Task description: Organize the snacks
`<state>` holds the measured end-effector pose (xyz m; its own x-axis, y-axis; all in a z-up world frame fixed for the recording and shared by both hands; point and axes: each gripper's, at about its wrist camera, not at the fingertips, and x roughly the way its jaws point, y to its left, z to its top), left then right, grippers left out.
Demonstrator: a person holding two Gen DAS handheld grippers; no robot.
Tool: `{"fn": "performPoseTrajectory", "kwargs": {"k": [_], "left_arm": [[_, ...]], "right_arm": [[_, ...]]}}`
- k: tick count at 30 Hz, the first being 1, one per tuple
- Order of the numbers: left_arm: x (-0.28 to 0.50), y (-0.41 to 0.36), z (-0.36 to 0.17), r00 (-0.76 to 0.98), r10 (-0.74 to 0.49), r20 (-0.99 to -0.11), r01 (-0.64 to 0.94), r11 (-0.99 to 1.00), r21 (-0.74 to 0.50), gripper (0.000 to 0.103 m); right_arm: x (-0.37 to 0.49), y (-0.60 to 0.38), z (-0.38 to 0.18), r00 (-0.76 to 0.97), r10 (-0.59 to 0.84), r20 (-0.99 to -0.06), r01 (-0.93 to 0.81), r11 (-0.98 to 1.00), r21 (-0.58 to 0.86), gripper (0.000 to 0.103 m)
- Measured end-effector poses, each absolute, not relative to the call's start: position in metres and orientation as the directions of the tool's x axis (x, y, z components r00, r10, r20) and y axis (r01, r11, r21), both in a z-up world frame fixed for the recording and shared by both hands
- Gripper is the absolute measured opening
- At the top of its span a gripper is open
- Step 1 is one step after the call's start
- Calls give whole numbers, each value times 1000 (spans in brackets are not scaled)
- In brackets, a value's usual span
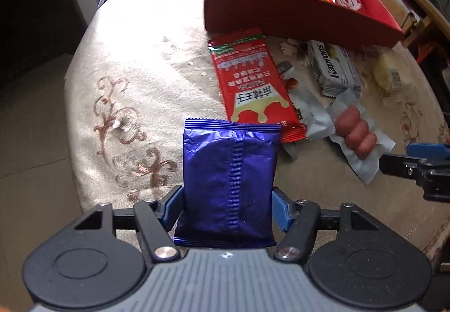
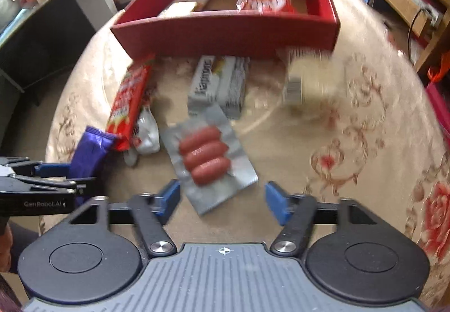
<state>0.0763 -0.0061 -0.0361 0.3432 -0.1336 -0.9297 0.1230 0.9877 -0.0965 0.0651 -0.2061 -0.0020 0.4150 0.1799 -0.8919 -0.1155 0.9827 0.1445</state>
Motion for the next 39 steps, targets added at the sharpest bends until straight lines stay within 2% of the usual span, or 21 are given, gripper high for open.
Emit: {"fn": "performPoseTrajectory", "kwargs": {"k": [2,5,6,7,8,9,10,12,14,17,21,23,25,26,28,39], "left_arm": [[77,-9,-38,343,-123,-931,134,988,-82,63],[81,-20,-45,341,-109,-934,172,984,-52,77],[81,-22,-47,345,-102,-933,172,984,-44,77],[81,-23,-48,352,-98,-931,166,985,-41,77],[81,-23,-47,357,-95,-929,157,987,-41,71],[81,-23,-46,365,-88,-927,157,987,-32,59],[81,-22,-45,368,-100,-924,167,985,-40,58],[82,-17,-44,359,-141,-923,159,983,-88,58],[81,-13,-43,357,-153,-921,161,982,-100,58],[79,-8,-41,345,-191,-919,169,976,-140,57],[79,-1,-41,333,-209,-919,171,972,-158,57],[79,0,-41,325,-221,-920,175,970,-171,57],[80,1,-41,325,-223,-919,173,969,-174,58],[81,2,-41,324,-226,-919,171,969,-178,58],[82,2,-41,321,-234,-918,167,968,-188,58],[76,-5,-22,371,-264,-890,201,959,-201,58]], "right_arm": [[65,-208,-3,425,153,-892,-124,986,111,80],[69,-208,-7,417,162,-895,-164,981,101,85],[71,-207,-7,414,164,-895,-176,979,99,86],[75,-209,-7,411,164,-897,-161,981,105,87],[79,-213,-8,404,169,-899,-124,984,129,87],[82,-219,-9,397,184,-899,-77,983,167,86],[84,-222,-8,405,201,-892,-64,979,192,83],[87,-218,2,446,201,-872,-125,979,162,84],[92,-208,9,449,200,-871,-194,973,123,93],[103,-188,2,389,231,-892,-285,951,122,93],[109,-160,-24,341,149,-928,-373,928,12,93],[108,-153,-35,347,121,-930,-386,922,-24,96],[108,-152,-35,372,119,-920,-385,922,-37,92],[109,-154,-34,382,109,-918,-355,934,-37,84],[109,-159,-28,401,101,-910,-320,947,-36,75],[71,-181,-4,456,96,-885,-210,978,-2,75]]}}
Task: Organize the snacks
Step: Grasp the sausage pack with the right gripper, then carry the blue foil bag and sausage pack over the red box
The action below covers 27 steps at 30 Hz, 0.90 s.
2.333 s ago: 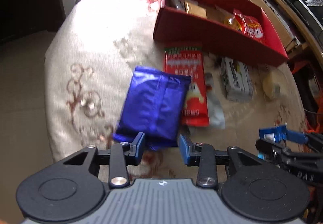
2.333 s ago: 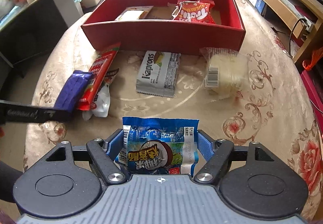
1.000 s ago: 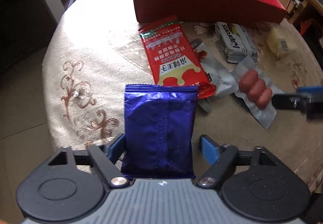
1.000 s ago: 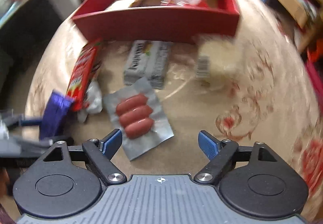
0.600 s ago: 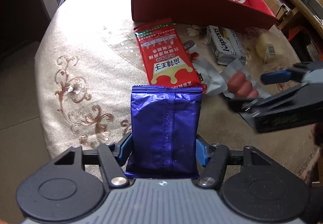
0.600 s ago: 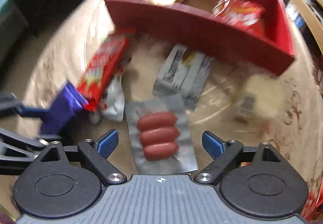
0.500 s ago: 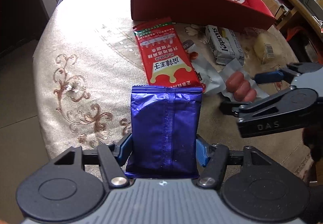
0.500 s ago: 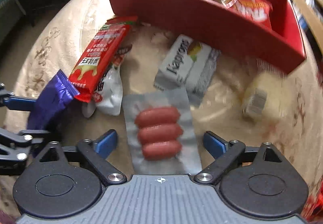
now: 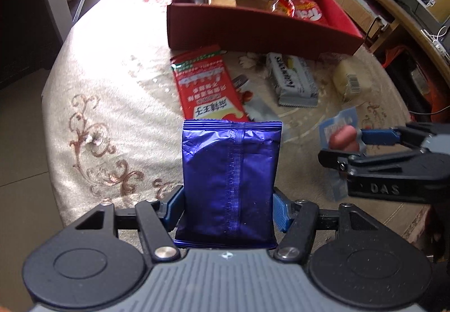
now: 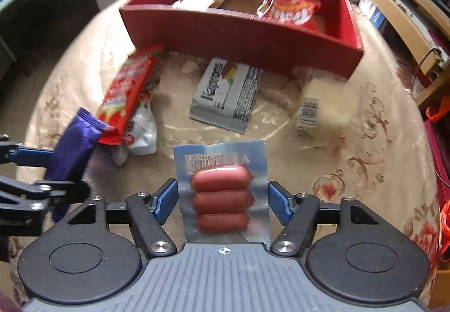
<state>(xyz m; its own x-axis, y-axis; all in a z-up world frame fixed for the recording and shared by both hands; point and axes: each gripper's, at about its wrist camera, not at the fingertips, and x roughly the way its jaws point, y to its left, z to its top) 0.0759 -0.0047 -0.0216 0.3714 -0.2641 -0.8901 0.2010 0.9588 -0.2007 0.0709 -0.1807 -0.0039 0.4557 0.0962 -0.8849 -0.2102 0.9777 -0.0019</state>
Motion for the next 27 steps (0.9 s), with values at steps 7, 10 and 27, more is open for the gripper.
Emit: {"fn": "performPoseTrajectory", "kwargs": {"k": [7,10,27], "left_arm": [[82,-22,-8,429,-247,-869,218,962,-166,58],[87,-28,-2,458,-233,-858,221,965,-144,58],[123,-62,26,557,-188,-809,246,968,-55,58]], "right_arm": [[63,-188,11,509,95,-856,-169,986,9,75],[66,-191,16,522,98,-847,-159,987,16,75],[95,-214,42,602,70,-796,-76,997,31,75]]}}
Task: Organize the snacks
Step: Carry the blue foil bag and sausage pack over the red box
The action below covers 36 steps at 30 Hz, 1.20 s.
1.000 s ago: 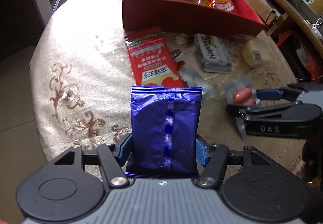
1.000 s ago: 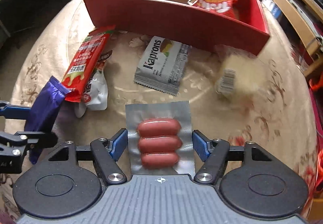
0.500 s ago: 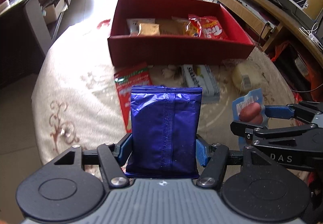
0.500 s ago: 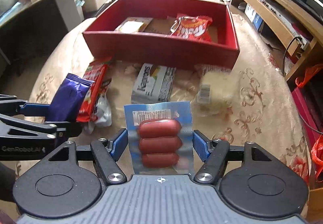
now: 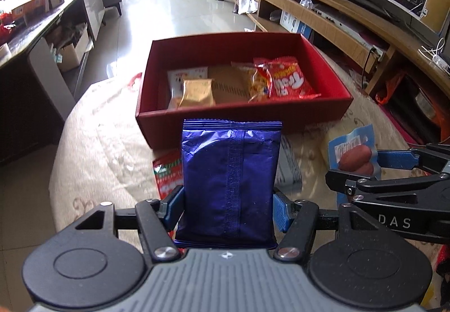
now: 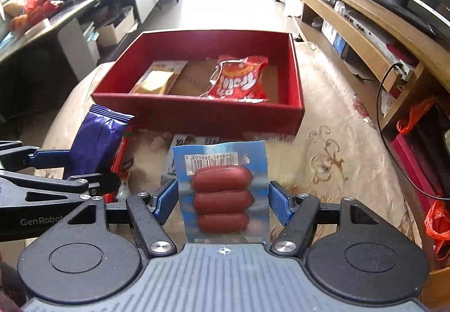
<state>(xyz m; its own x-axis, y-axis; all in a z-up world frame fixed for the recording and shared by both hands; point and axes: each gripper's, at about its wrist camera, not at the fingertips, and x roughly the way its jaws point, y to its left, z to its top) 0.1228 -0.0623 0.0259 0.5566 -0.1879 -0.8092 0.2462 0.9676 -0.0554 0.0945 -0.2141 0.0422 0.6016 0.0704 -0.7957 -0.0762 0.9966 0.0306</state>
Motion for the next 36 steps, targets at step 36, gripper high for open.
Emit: {"fn": "performPoseTrajectory", "kwargs": {"k": [36], "left_arm": [[213,-88,58,687,-111,-718,174,985,15,57]], "right_arm": [[175,-232,73,697,31,-716,18,998,61,75]]}}
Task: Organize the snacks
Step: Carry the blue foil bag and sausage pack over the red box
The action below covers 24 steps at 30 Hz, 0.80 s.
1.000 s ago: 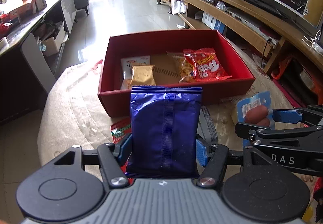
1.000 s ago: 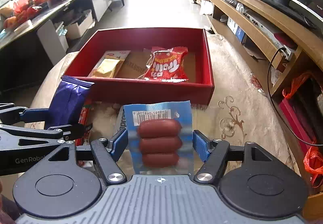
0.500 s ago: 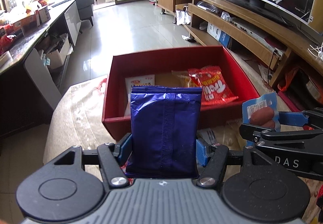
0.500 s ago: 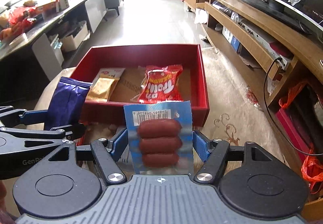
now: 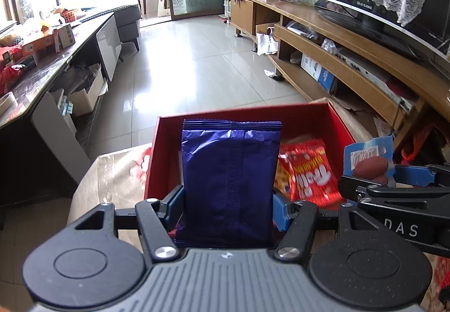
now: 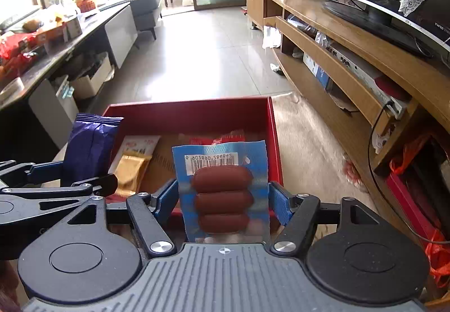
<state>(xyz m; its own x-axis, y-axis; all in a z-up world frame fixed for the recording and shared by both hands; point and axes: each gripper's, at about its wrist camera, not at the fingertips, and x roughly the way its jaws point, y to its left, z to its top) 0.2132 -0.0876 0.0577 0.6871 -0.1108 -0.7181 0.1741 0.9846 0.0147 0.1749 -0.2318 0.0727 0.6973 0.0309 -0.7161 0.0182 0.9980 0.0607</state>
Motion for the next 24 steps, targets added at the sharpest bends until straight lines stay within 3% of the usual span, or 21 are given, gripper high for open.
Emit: {"fn": "performPoseTrajectory", "kwargs": {"k": [24], "left_arm": [[279,-92,23,647,-55,-761,97,995,11,57]], "right_arm": [[238,-229,44,671,20,-741,15,999,41,75]]}}
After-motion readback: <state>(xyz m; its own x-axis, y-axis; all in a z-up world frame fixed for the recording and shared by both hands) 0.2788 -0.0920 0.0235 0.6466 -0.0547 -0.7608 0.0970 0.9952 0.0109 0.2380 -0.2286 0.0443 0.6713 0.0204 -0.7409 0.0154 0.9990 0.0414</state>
